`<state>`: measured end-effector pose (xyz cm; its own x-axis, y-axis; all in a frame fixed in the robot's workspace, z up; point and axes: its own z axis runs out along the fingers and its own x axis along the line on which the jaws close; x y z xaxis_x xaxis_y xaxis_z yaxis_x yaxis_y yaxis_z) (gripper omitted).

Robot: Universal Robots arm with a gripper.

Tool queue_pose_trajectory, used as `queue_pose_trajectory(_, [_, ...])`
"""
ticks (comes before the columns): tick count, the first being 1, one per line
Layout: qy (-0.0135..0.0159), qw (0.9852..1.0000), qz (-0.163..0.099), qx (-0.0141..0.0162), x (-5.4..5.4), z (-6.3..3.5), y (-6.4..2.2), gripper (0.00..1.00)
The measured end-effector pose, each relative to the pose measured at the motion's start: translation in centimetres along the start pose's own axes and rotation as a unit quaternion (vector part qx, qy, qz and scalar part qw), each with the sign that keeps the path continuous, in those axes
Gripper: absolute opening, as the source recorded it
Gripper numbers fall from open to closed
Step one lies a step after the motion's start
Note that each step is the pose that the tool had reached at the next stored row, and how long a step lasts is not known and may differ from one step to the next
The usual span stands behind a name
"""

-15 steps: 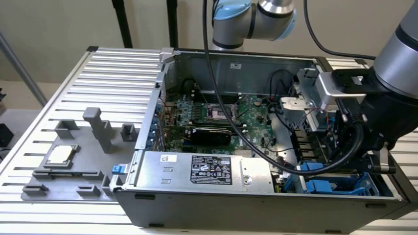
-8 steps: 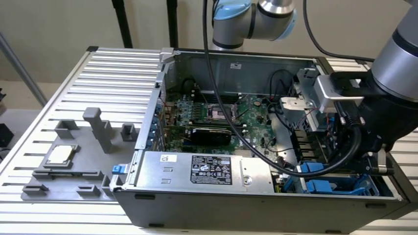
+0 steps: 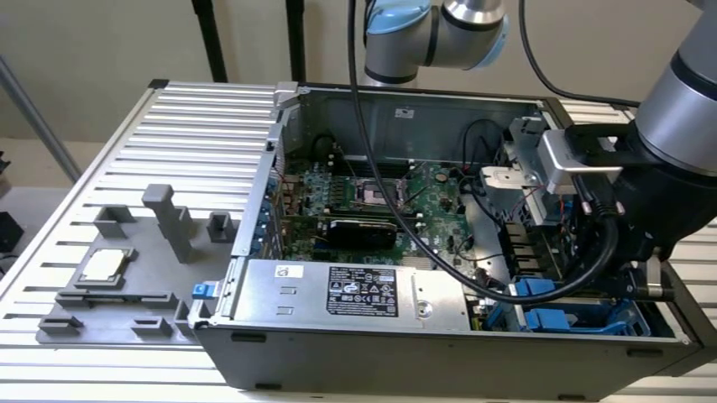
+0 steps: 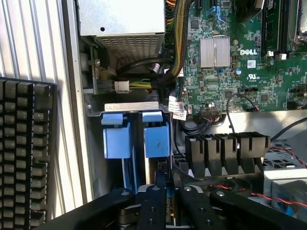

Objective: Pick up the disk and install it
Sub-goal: 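Insert the second disk wire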

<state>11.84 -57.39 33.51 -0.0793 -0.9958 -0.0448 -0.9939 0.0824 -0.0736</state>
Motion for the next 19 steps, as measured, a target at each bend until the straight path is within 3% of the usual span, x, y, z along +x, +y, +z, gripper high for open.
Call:
queue_pose_trajectory(2, [0.0, 1.0, 0.0, -0.0001, 0.0, -0.03, -0.01, 0.18])
queue_pose_trajectory(3, [0.0003, 1.0, 0.0, -0.0001, 0.0, -0.16, -0.02, 0.24])
queue_pose_trajectory(7, [0.0005, 1.0, 0.0, -0.0001, 0.0, -0.78, 0.14, 0.24])
queue_pose_trajectory(14, [0.0005, 1.0, 0.0, -0.0001, 0.1, -1.83, 1.96, 0.24])
queue_pose_trajectory(16, [0.0003, 1.0, 0.0, 0.0, 0.1, -1.93, 2.23, 0.22])
queue_pose_trajectory(18, [0.0003, 1.0, 0.0, 0.0, 0.1, -1.93, 2.24, 0.11])
queue_pose_trajectory(19, [0.0003, 1.0, 0.0, 0.0, 0.1, -1.93, 2.24, 0.11])
